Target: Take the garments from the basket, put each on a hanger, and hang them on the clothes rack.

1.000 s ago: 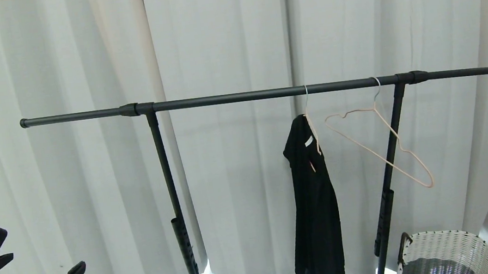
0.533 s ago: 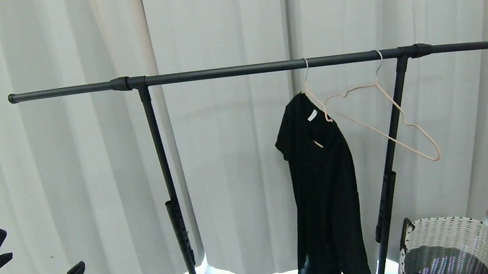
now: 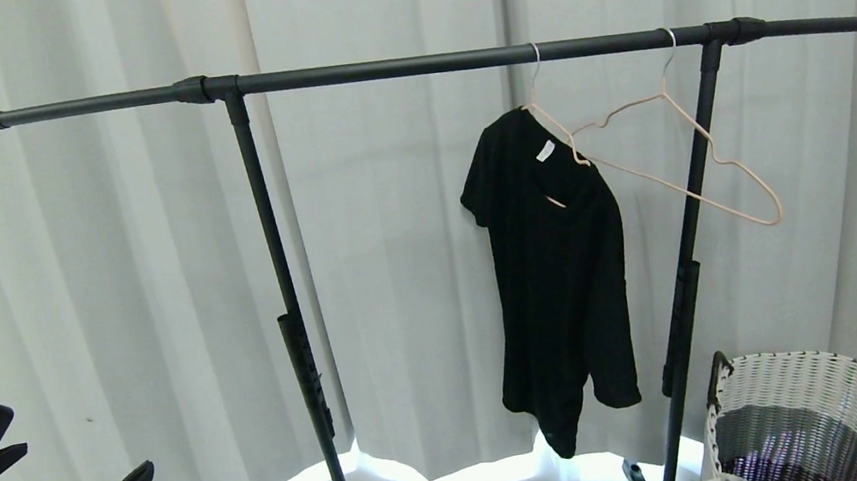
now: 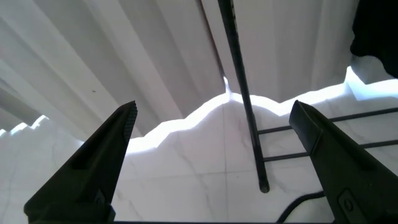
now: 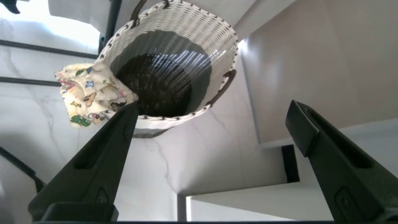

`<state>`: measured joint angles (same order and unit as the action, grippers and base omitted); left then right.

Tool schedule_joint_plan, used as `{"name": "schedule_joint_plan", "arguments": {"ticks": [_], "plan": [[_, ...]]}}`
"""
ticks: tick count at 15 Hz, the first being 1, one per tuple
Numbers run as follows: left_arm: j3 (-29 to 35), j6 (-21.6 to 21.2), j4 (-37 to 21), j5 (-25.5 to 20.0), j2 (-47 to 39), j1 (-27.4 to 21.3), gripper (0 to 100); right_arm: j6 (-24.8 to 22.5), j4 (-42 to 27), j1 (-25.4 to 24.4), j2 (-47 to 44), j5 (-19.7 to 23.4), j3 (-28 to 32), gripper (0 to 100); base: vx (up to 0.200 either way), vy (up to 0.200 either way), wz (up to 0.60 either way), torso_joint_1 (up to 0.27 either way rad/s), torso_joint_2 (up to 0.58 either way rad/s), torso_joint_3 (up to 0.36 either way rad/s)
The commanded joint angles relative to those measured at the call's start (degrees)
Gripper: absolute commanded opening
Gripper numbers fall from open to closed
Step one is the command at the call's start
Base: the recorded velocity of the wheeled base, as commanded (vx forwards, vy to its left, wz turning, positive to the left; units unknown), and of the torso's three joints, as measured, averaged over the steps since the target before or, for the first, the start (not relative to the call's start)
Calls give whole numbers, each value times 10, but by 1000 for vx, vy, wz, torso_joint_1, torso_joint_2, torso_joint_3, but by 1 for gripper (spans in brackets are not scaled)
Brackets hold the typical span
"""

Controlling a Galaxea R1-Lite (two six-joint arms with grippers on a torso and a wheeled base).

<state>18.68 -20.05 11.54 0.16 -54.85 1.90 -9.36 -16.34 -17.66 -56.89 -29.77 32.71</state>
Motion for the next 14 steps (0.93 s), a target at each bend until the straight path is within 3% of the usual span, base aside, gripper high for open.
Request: {"name": "schedule_joint_plan", "arguments": {"ticks": [1,7,11,14], "plan": [[0,0,1,0,1,-1,100,0,9,0,-3,1,-6,100,0,0,0,-110,305,188],[-1,-1,1,0,1,-2,100,-6,39,0,-2,0,-27,100,0,0,0,-20,56,35],[-2,-2,1,0,3,-23,100,-5,39,0,-3,1,-27,100,0,-200,0,-4,4,2],[-1,-2,1,0,3,-41,100,-14,50,-1,-20,2,-27,100,0,0,0,0,0,0]]}}
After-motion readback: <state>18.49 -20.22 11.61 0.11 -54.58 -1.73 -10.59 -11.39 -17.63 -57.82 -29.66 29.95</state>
